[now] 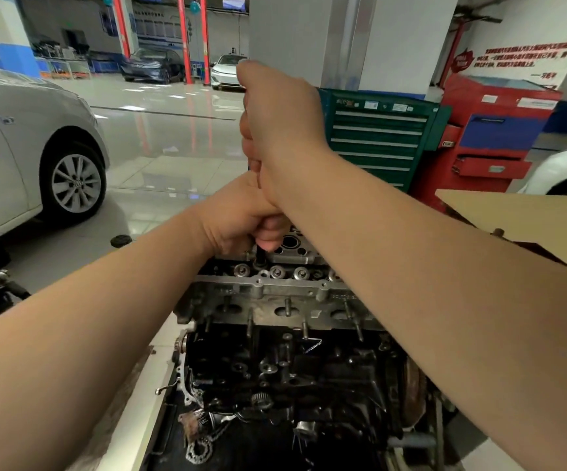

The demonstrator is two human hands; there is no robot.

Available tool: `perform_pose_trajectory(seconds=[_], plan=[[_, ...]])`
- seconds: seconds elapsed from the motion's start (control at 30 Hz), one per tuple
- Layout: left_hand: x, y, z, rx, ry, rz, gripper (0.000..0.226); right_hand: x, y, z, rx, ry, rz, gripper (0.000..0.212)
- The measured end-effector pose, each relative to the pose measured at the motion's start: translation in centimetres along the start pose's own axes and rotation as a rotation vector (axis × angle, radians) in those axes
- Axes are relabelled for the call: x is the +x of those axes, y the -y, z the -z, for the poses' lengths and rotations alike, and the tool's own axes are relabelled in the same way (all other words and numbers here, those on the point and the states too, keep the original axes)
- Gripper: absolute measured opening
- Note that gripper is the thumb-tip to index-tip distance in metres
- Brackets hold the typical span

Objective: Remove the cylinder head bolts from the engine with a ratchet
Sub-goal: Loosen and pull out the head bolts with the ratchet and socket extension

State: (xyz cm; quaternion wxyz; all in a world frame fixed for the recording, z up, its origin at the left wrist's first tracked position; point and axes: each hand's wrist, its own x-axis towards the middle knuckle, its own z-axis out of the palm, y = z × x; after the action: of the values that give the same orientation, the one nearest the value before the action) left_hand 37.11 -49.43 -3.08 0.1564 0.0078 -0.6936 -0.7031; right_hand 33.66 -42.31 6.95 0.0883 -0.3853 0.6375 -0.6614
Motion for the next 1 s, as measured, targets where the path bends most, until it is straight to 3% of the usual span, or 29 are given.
perform_pose_trajectory(seconds=[0.07, 0.13, 0.2, 0.27, 0.33, 0.43, 0.5, 0.6, 0.87, 0.93, 1.0], plan=[[-0.2, 0.0, -0.3, 0.023, 0.002, -0.034, 0.037, 0.2, -0.3, 1.2, 0.145, 0.099, -0.103, 0.044], [-0.6, -0.2, -1.0, 0.08, -0.08, -0.069, 0.04, 0.3, -1.4, 3.3, 0.109, 0.166, 0.007, 0.052], [-1.1, -0.6, -2.2, 0.236, -0.253, -0.13, 0.039, 0.8, -3.7, 7.2, 0.002, 0.079, 0.111, 0.056], [-1.6, -0.9, -3.2, 0.363, -0.492, -0.227, 0.04, 1.0, -7.3, 12.5, -0.284, -0.073, 0.197, 0.04], [-1.9, -1.9, -3.7, 0.309, -0.646, -0.351, 0.038, 1.0, -11.6, 19.3, -0.707, -0.226, 0.197, 0.021], [-1.4, -3.4, -4.7, 0.262, -0.686, -0.441, 0.033, 0.7, -17.2, 29.7, -1.221, -0.34, -0.103, 0.032], [-0.8, -3.4, -5.5, 0.261, -0.718, -0.421, 0.039, 0.2, -19.8, 34.8, -1.381, -0.323, -0.405, 0.05], [0.0, -3.2, -6.0, 0.228, -0.786, -0.377, 0.04, -1.1, -22.1, 38.8, -1.38, -0.253, -0.621, 0.058], [0.6, -3.3, -5.8, 0.17, -0.754, -0.358, 0.032, -0.8, -23.3, 39.3, -1.45, -0.126, -0.393, 0.035], [0.7, -3.4, -5.5, 0.114, -0.755, -0.347, 0.032, 0.2, -22.3, 37.7, -1.329, -0.195, -0.379, 0.032], [0.9, -3.3, -5.4, 0.094, -0.751, -0.342, 0.032, 1.6, -19.5, 34.8, -0.95, -0.283, -0.372, 0.035]])
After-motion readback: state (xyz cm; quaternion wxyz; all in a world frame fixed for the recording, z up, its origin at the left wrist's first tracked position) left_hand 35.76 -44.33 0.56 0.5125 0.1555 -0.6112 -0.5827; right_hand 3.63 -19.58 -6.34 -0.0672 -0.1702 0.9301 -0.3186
